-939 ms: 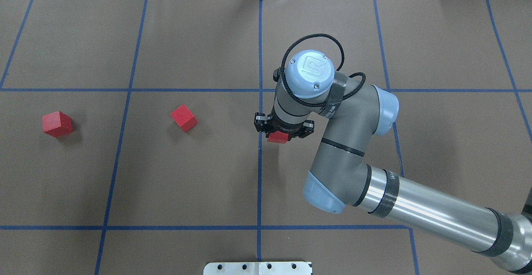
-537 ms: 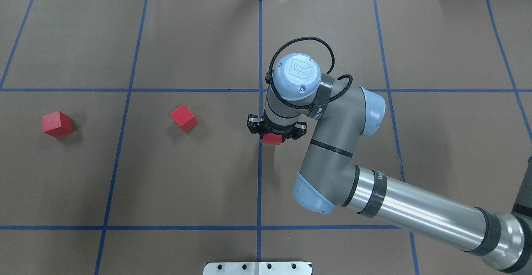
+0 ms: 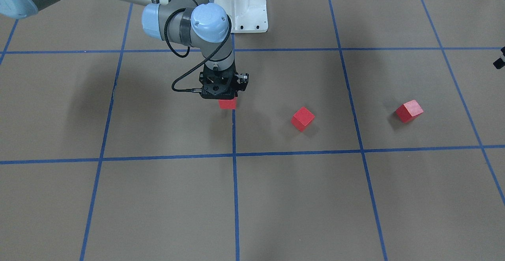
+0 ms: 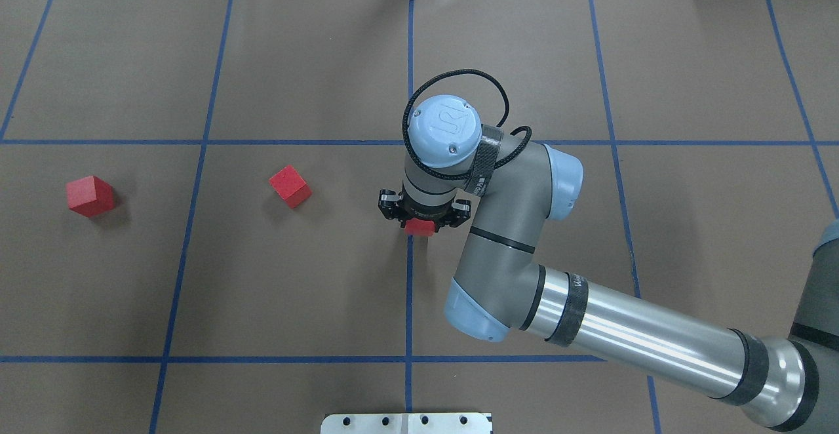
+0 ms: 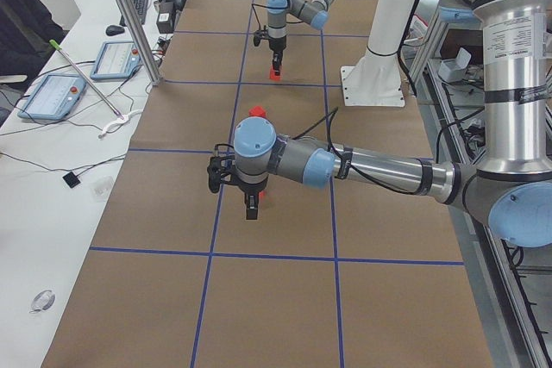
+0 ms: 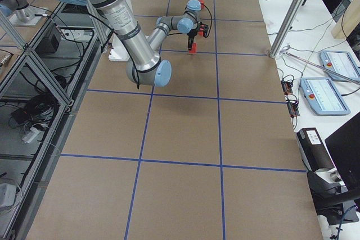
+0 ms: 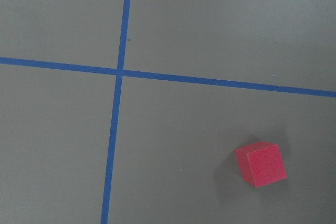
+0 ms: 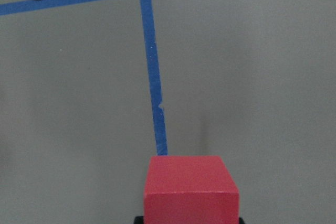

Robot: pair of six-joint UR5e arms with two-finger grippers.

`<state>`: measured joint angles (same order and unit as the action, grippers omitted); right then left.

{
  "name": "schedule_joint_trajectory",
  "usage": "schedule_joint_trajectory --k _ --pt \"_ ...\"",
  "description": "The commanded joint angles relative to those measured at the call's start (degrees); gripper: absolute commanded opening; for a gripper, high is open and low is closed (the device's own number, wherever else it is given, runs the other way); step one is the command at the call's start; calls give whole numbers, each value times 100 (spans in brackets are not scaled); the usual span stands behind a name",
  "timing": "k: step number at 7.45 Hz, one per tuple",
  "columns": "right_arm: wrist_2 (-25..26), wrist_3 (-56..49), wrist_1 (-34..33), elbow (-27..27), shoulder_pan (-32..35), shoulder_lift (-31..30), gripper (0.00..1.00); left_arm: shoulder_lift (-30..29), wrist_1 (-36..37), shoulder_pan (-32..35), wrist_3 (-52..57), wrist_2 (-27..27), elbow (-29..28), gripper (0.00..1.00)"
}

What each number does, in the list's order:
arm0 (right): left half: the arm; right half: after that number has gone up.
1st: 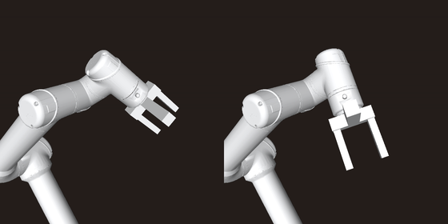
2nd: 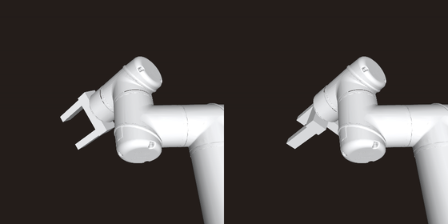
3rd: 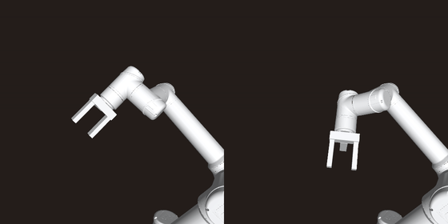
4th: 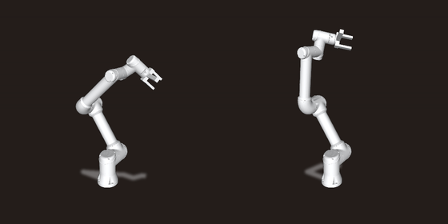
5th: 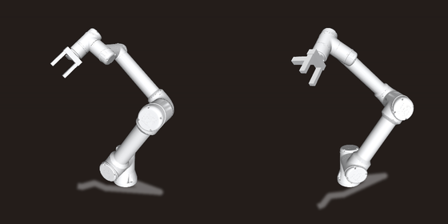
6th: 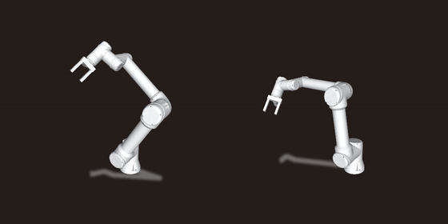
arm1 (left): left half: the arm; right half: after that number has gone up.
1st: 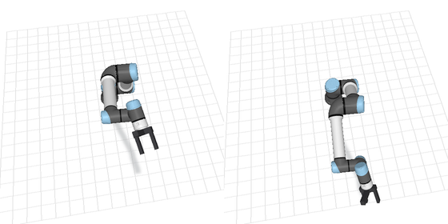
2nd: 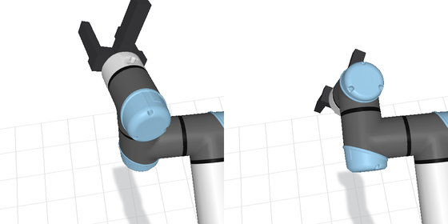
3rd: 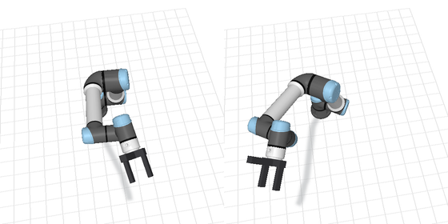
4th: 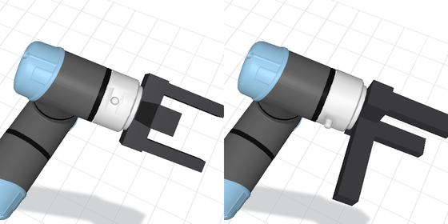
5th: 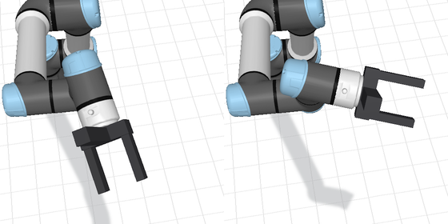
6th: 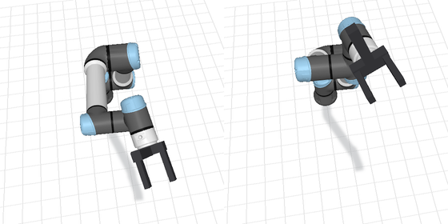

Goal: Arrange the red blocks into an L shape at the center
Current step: 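Carry the red cube with the right gripper to the table center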

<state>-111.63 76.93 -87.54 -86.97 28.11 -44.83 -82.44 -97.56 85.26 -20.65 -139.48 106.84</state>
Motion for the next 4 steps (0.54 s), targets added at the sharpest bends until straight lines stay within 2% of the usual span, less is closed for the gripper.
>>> schedule_joint_trajectory --k 1,4 --pt "1 -47 0 40 -25 45 0 0 0 0 -1 0 12 100" --pt "9 -73 0 92 -95 45 0 0 0 0 -10 0 12 100"
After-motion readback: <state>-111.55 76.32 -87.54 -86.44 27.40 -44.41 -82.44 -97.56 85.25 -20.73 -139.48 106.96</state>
